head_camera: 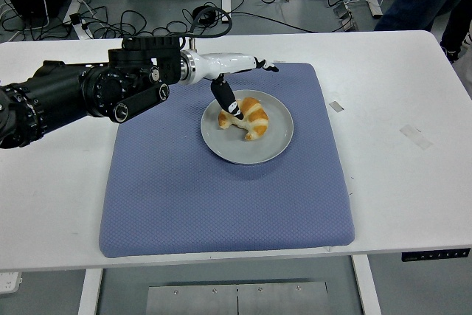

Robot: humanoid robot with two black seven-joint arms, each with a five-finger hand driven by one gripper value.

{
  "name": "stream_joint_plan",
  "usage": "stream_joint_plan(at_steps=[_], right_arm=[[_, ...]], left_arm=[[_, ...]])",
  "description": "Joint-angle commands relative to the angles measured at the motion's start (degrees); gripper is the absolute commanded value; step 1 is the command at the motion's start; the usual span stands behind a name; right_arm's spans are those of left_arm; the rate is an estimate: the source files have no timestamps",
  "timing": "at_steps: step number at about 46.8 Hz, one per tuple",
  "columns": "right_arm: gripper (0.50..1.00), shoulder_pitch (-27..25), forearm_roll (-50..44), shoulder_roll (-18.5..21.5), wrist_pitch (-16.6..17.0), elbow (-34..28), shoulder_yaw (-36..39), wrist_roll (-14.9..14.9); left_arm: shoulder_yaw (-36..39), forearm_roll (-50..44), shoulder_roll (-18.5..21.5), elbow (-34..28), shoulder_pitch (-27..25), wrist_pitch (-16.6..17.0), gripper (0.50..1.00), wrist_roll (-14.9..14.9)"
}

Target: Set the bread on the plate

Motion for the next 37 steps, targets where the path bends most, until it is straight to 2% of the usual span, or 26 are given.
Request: stream_joint_plan(at_steps=[1,9,16,25,34,37], right_arm=[[1.0,0.0,0.0,0.0,0.0,0.0,0.0,0.0],[1.0,0.0,0.0,0.0,0.0,0.0,0.0,0.0],[1.0,0.0,0.0,0.0,0.0,0.0,0.0,0.0],[1.0,1.8,0.0,0.0,0.0,0.2,0.3,0.0],[1.0,1.1,0.0,0.0,0.0,0.0,0.0,0.0],[1.0,0.8,0.0,0.0,0.0,0.0,-0.1,0.0]], left_arm=[[-1.9,-1.7,0.0,0.6,-0.2,0.3,0.974,-0.1],[-7.4,-13.2,0.0,1.3,2.0,0.5,0.974,-0.3],[-8.1,-16.3,0.0,1.7,2.5,0.4,0.974,-0.3],[-12.5,-22.6,4.4,3.3,4.1,0.0,0.974,-0.1],[-18.6,-30.8,6.9,10.5,6.8,-0.5,0.975,0.0],[-20.9,-32.6,7.0,13.6,8.1,-2.0,0.975,0.0]])
